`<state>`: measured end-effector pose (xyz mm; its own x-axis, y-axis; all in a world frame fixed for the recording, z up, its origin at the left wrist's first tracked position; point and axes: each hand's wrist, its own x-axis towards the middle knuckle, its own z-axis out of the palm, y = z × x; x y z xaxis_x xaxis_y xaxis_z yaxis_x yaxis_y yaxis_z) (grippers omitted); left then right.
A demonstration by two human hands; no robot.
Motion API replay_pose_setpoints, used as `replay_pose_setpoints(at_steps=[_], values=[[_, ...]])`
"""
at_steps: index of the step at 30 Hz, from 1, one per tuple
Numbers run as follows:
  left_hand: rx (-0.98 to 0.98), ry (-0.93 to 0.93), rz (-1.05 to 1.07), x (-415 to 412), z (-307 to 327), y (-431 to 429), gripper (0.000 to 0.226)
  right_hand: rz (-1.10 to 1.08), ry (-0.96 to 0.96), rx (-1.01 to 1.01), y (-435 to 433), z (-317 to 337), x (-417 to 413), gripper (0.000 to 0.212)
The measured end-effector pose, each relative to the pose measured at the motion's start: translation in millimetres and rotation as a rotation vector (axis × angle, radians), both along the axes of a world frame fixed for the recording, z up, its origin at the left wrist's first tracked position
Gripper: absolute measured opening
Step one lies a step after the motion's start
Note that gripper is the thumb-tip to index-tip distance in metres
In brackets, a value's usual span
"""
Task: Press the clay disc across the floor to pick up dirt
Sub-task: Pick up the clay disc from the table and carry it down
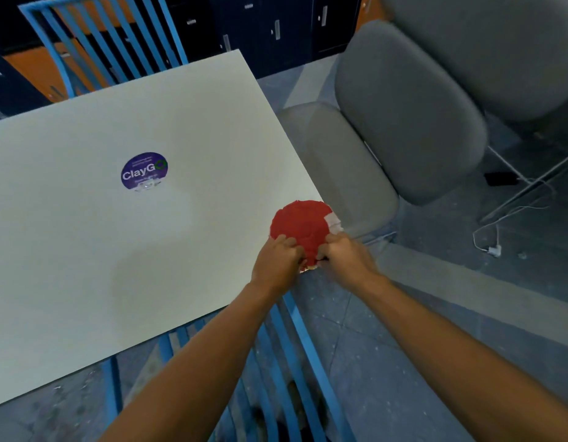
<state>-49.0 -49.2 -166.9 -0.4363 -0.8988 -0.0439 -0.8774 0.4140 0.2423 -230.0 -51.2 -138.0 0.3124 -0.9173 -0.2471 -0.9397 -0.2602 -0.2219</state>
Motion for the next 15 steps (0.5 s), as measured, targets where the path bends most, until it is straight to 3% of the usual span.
replay_pose_setpoints(at_steps=[10,15], values=[[0.028,0.113,0.101,-5.5,1.6,3.4,0.044,-0.028,-0.042,-0.022,-6.7,20.4,-0.3,0.015],[0.015,0.133,0.147,-10.3,23.0,-6.1,0.04,-0.114,-0.093,-0.071,-20.9,53.3,2.0,0.018]])
